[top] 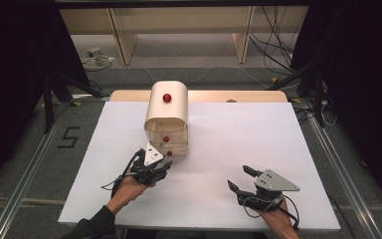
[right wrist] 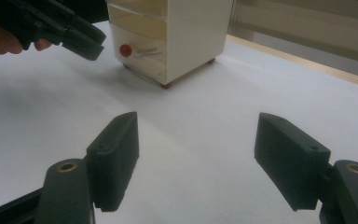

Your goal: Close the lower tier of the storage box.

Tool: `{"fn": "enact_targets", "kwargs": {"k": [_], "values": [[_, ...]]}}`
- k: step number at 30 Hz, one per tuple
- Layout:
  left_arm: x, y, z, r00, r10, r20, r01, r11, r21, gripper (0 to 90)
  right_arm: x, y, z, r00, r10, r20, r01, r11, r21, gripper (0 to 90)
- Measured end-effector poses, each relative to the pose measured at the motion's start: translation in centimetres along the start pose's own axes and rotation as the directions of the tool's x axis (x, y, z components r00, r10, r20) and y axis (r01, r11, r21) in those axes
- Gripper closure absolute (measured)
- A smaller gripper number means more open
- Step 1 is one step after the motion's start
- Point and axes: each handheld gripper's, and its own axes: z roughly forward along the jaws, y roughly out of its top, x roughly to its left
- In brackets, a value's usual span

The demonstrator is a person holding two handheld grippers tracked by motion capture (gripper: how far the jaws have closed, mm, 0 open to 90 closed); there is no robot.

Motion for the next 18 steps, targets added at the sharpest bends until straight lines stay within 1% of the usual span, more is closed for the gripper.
{"fn": "enact_targets", "kwargs": {"k": [3,6,9,12,16,18], "values": [[-0.8,0.0,-0.4,0.9995,0.026,0.016,-0.026,0.9997,-0.001,58.4,0.2,0.1,0.2,0.9999,-0.008,-0.007,0.008,1.0,0.0,31.5],[-1.4,0.1,-1.0,0.9992,0.029,0.027,-0.029,0.9994,-0.021,55.4,0.3,0.0,0.2,0.9999,-0.011,-0.005,0.011,0.9999,0.005,31.5],[-1.6,0.1,-1.6,0.999,0.009,0.043,-0.007,0.9989,-0.047,51.5,0.1,0.0,0.0,1.0,-0.001,-0.004,0.001,1.0,-0.004,31.5],[-1.7,0.1,-2.0,0.9988,-0.01,0.049,0.013,0.9977,-0.066,46.0,0.0,0.0,0.0,1.0,-0.006,-0.002,0.006,0.9999,-0.008,31.5],[-1.8,0.0,-2.6,0.9982,-0.024,0.056,0.029,0.9943,-0.103,43.6,0.1,0.0,0.0,1.0,-0.006,-0.002,0.006,1.0,-0.006,31.5],[-1.9,0.0,-2.8,0.9979,-0.024,0.06,0.031,0.9924,-0.119,43.0,0.1,0.0,0.0,1.0,-0.006,-0.001,0.006,1.0,-0.004,31.5]]}}
